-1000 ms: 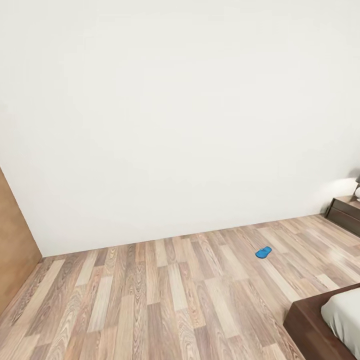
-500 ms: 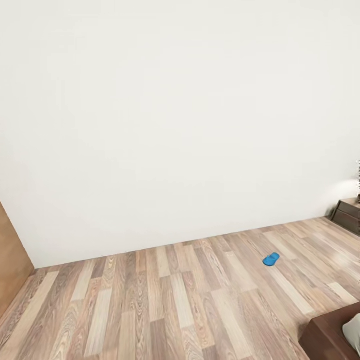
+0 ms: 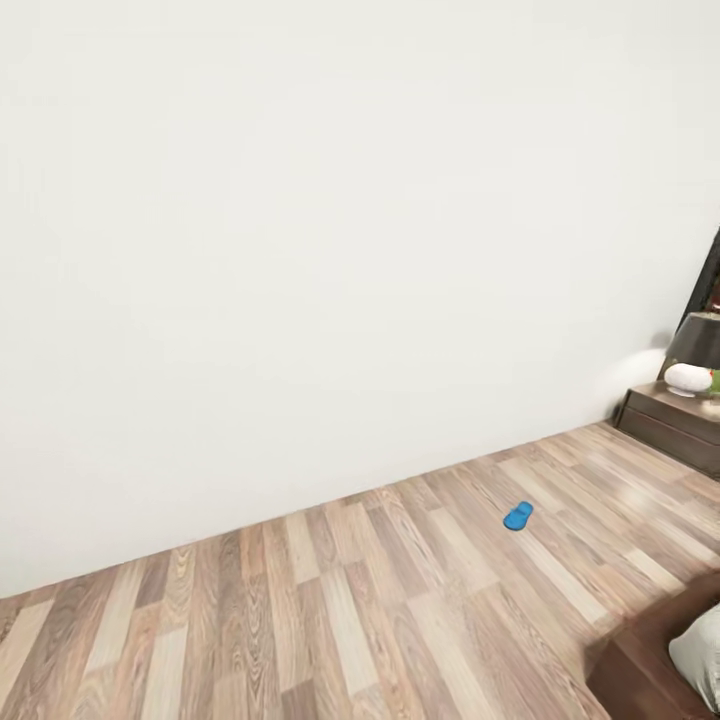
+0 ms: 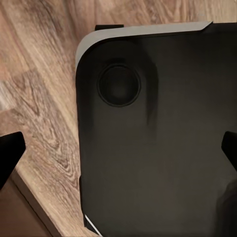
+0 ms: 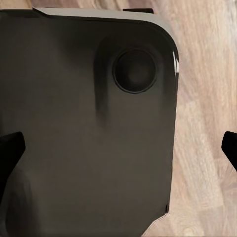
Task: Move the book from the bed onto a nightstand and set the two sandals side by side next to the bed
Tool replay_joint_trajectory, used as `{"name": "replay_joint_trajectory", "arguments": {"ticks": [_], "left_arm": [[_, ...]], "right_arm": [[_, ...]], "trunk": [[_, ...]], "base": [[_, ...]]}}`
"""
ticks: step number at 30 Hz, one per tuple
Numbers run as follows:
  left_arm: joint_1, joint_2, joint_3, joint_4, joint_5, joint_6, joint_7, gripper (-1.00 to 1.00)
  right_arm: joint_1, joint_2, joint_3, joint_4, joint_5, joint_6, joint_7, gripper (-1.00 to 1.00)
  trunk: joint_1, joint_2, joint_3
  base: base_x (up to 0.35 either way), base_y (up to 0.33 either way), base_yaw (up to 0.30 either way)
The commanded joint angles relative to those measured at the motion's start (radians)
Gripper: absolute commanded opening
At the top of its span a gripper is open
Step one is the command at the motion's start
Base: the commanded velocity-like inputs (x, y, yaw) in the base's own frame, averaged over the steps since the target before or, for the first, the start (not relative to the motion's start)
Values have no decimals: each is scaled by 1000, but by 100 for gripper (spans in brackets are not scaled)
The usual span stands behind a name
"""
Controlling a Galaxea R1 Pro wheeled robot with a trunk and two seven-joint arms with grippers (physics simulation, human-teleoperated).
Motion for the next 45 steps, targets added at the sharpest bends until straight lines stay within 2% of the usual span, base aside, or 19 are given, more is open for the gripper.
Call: {"name": "replay_joint_trajectory", "arguments": {"ticks": [1,45], "left_arm": [[0,0,0,1,0,-4,0,100],[0,0,1,1,0,-12,0,100]], "right_arm": [[0,0,0,-1,-1,0,0,100],[0,1,0,-1,-1,0,0,100]], "trunk": [[0,0,-1],[0,0,-1]], "base": [[274,104,-284],[276,69,-287]]}}
